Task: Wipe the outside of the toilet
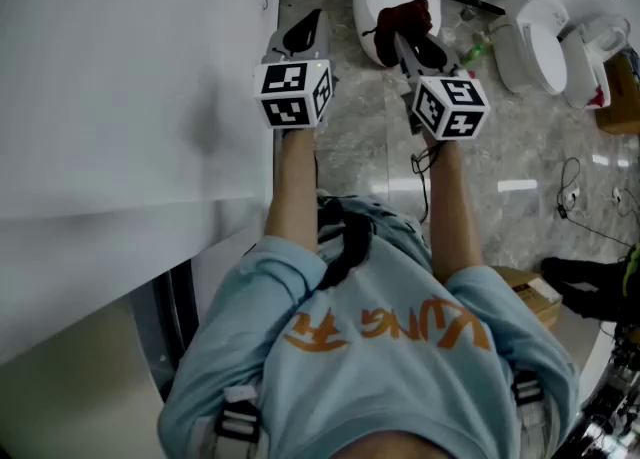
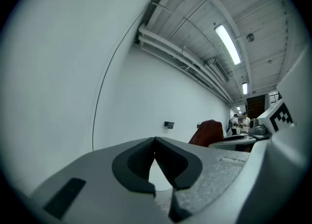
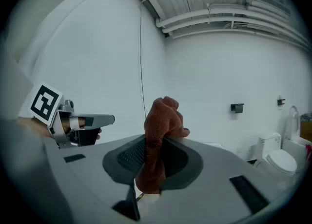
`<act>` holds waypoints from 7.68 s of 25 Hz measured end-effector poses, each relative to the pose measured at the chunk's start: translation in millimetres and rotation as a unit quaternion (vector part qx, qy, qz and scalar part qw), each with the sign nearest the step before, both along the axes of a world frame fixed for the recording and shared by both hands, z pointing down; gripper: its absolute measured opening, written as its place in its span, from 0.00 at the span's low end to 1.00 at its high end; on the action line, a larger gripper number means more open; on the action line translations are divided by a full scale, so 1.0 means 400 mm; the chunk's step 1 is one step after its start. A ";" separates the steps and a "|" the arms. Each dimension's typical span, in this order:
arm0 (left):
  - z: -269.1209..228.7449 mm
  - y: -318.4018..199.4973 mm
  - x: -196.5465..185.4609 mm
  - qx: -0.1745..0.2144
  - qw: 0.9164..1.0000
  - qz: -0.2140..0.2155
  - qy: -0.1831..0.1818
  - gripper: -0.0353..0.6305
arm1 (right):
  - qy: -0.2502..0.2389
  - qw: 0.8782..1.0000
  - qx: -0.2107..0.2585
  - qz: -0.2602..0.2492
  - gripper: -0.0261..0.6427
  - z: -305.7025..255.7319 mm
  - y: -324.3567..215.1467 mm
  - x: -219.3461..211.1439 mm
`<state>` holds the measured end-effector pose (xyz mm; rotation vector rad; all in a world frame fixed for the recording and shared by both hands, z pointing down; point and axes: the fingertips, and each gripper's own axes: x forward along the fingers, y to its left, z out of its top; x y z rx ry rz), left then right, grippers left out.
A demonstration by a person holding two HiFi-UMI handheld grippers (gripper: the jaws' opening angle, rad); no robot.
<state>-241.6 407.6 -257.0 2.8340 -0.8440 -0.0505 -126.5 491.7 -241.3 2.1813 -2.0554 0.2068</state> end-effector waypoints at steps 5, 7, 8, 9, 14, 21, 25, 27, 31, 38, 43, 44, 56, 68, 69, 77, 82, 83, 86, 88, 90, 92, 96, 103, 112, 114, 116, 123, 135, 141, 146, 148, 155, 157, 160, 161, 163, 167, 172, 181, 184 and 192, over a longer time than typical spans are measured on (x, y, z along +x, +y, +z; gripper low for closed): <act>-0.007 -0.021 -0.006 0.002 1.000 0.000 0.001 0.04 | -0.009 1.000 0.019 0.008 0.15 -0.010 -0.010 0.000; -0.006 -0.029 -0.018 -0.002 1.000 -0.004 0.001 0.04 | -0.016 0.999 0.026 0.018 0.15 -0.016 -0.013 0.007; -0.008 -0.036 -0.028 -0.004 1.000 -0.008 0.002 0.04 | -0.018 0.999 0.029 0.024 0.15 -0.024 -0.014 0.012; -0.011 -0.045 -0.039 -0.006 1.000 -0.012 0.003 0.04 | -0.019 0.999 0.032 0.030 0.16 -0.033 -0.015 0.020; 0.019 -0.096 -0.110 -0.022 0.999 -0.045 0.018 0.04 | -0.019 0.996 0.046 0.072 0.16 -0.039 -0.023 0.075; 0.029 -0.152 -0.092 -0.038 0.998 -0.055 0.003 0.04 | -0.014 0.997 0.053 0.063 0.16 -0.075 -0.109 0.142; 0.062 -0.181 -0.134 -0.038 0.996 -0.080 0.005 0.04 | -0.004 0.998 0.060 0.026 0.16 -0.054 -0.157 0.096; 0.078 -0.233 -0.110 -0.046 0.995 -0.088 0.006 0.04 | -0.003 0.998 0.055 0.014 0.16 -0.035 -0.206 0.119; 0.080 -0.325 0.031 -0.041 0.995 -0.086 -0.004 0.04 | -0.033 0.998 0.052 0.025 0.16 -0.008 -0.304 0.285; 0.189 -0.495 0.315 -0.052 0.995 -0.084 -0.021 0.04 | -0.073 0.997 0.032 0.027 0.16 0.137 -0.520 0.559; 0.365 -0.597 0.519 -0.081 0.993 -0.070 -0.046 0.04 | -0.112 0.993 -0.005 0.045 0.16 0.323 -0.645 0.764; 0.380 -0.616 0.554 -0.087 0.992 -0.064 -0.058 0.04 | -0.124 0.991 -0.012 0.052 0.16 0.349 -0.667 0.801; 0.455 -0.775 0.729 -0.117 0.986 -0.041 -0.111 0.04 | -0.177 0.983 -0.034 0.042 0.16 0.461 -0.869 0.937; 0.766 -0.919 0.743 -0.222 0.967 -0.087 -0.083 0.04 | -0.142 0.977 -0.157 -0.002 0.16 0.729 -0.933 0.887; 0.790 -0.929 0.746 -0.229 0.966 -0.087 -0.085 0.04 | -0.144 0.975 -0.168 -0.006 0.16 0.754 -0.940 0.881; 1.001 -0.943 0.719 -0.271 0.954 -0.090 -0.095 0.04 | -0.152 0.964 -0.214 -0.047 0.16 0.962 -0.985 0.764; 1.123 -0.935 0.737 -0.291 0.948 -0.083 -0.100 0.04 | -0.143 0.957 -0.244 -0.067 0.16 1.080 -0.988 0.727; 1.144 -0.932 0.740 -0.294 0.947 -0.080 -0.102 0.04 | -0.138 0.956 -0.249 -0.070 0.16 1.101 -0.988 0.723; 1.205 -0.917 0.749 -0.304 0.944 -0.071 -0.107 0.04 | -0.121 0.954 -0.263 -0.079 0.16 1.160 -0.991 0.718; 1.246 -0.908 0.755 -0.313 0.941 -0.067 -0.108 0.04 | -0.105 0.952 -0.273 -0.088 0.16 1.201 -1.000 0.719; 1.284 -0.900 0.762 -0.322 0.938 -0.065 -0.110 0.04 | -0.082 0.950 -0.286 -0.100 0.16 1.241 -1.009 0.724; 1.314 -0.898 0.770 -0.331 0.935 -0.064 -0.111 0.04 | -0.051 0.944 -0.305 -0.112 0.16 1.275 -1.019 0.735; 1.357 -0.899 0.785 -0.344 0.931 -0.055 -0.114 0.04 | -0.006 0.937 -0.324 -0.131 0.16 1.324 -1.060 0.768; 1.415 -0.899 0.806 -0.348 0.928 -0.020 -0.133 0.04 | 0.061 0.922 -0.342 -0.172 0.16 1.379 -1.156 0.808; 1.486 -0.941 0.840 -0.370 0.919 -0.024 -0.133 0.04 | 0.161 0.892 -0.354 -0.229 0.15 1.450 -1.294 0.854; 1.492 -0.942 0.844 -0.375 0.918 -0.023 -0.130 0.04 | 0.194 0.878 -0.360 -0.249 0.15 1.466 -1.315 0.860; 1.495 -0.938 0.842 -0.380 0.916 -0.019 -0.129 0.04 | 0.219 0.865 -0.368 -0.260 0.15 1.484 -1.328 0.867; 1.511 -0.945 0.842 -0.390 0.912 -0.027 -0.124 0.04 | 0.297 0.806 -0.399 -0.320 0.15 1.574 -1.355 0.875; 1.559 -0.943 0.793 -0.405 0.905 -0.036 -0.125 0.04 | 0.489 0.630 -0.459 -0.391 0.15 1.719 -1.348 0.950; 1.563 -0.950 0.787 -0.408 0.904 -0.037 -0.121 0.04 | 0.544 0.551 -0.482 -0.410 0.15 1.747 -1.323 0.978; 1.570 -0.943 0.776 -0.410 0.903 -0.037 -0.122 0.04 | 0.522 0.541 -0.517 -0.409 0.14 1.758 -1.293 0.987; 1.575 -0.936 0.772 -0.411 0.903 -0.036 -0.123 0.04 | 0.513 0.539 -0.526 -0.411 0.14 1.765 -1.272 0.983; 1.584 -0.901 0.771 -0.409 0.903 -0.029 -0.125 0.04 | 0.491 0.534 -0.541 -0.425 0.13 1.779 -1.190 0.959; 1.588 -0.891 0.768 -0.409 0.903 -0.028 -0.127 0.04 | 0.494 0.530 -0.540 -0.429 0.13 1.776 -1.176 0.954; 1.590 -0.878 0.759 -0.413 0.901 -0.032 -0.126 0.04 | 0.501 0.519 -0.535 -0.440 0.13 1.774 -1.147 0.941; 1.592 -0.876 0.754 -0.418 0.900 -0.036 -0.123 0.04 | 0.503 0.514 -0.534 -0.443 0.13 1.773 -1.135 0.939; 1.599 -0.875 0.733 -0.428 0.895 -0.052 -0.115 0.04 | 0.509 0.507 -0.532 -0.449 0.13 1.773 -1.114 0.933; 1.611 -0.863 0.702 -0.430 0.893 -0.064 -0.121 0.04 | 0.520 0.489 -0.528 -0.461 0.13 1.779 -1.075 0.916; 1.613 -0.836 0.708 -0.434 0.891 -0.069 -0.115 0.04 | 0.529 0.460 -0.522 -0.486 0.13 1.780 -1.016 0.896; 1.608 -0.797 0.701 -0.435 0.890 -0.078 -0.110 0.04 | 0.517 0.438 -0.524 -0.515 0.13 1.780 -0.908 0.856; 1.611 -0.783 0.695 -0.436 0.889 -0.083 -0.110 0.04 | 0.517 0.423 -0.523 -0.528 0.13 1.781 -0.864 0.842; 1.602 -0.742 0.720 -0.439 0.888 -0.091 -0.099 0.04 | 0.517 0.394 -0.525 -0.550 0.13 1.787 -0.714 0.823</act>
